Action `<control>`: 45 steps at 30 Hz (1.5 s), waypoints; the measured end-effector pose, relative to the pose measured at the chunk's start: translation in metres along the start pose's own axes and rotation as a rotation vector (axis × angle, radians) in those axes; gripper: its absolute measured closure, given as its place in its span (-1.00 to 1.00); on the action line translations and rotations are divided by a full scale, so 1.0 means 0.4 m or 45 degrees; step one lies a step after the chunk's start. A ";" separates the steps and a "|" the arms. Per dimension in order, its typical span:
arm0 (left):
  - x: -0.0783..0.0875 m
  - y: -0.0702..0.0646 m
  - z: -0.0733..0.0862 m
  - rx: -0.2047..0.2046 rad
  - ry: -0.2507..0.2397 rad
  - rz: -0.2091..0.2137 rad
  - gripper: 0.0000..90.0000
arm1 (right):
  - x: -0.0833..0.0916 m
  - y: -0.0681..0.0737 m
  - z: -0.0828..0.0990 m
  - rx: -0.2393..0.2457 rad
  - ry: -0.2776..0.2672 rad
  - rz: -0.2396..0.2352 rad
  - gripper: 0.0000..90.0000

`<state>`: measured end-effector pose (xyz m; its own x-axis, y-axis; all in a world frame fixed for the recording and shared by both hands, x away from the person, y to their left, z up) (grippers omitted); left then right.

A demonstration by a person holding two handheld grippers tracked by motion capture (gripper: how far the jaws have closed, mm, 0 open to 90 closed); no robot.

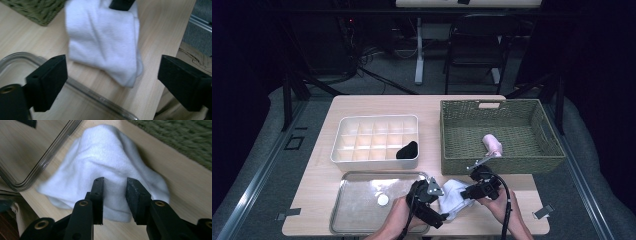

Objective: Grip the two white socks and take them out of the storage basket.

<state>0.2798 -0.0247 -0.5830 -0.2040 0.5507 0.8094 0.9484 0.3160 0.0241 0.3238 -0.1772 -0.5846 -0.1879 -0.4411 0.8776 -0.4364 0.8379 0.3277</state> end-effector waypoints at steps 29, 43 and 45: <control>-0.080 0.024 0.001 0.087 0.041 0.020 0.51 | 0.023 -0.086 0.000 -0.101 -0.025 0.112 0.98; -0.085 0.027 -0.006 0.112 -0.007 0.044 0.51 | 0.075 -0.054 -0.012 -0.090 -0.118 -0.073 0.99; -0.073 0.026 -0.006 0.108 0.005 0.065 0.33 | 0.072 -0.035 -0.013 -0.061 -0.112 -0.089 0.99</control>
<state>0.2961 -0.0393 -0.6049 -0.1548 0.5648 0.8105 0.9336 0.3521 -0.0670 0.3292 -0.1998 -0.5622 -0.2360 -0.5240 0.8183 -0.4089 0.8175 0.4056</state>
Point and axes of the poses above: each handheld gripper's, and its own axes: x roughly backward along the jaws, z roughly out of its underside, y roughly to its left, the point moved 6 cm from there along -x, roughly forward along the jaws, and after that the axes turned 10 degrees about -x, right-handed, at the moved point
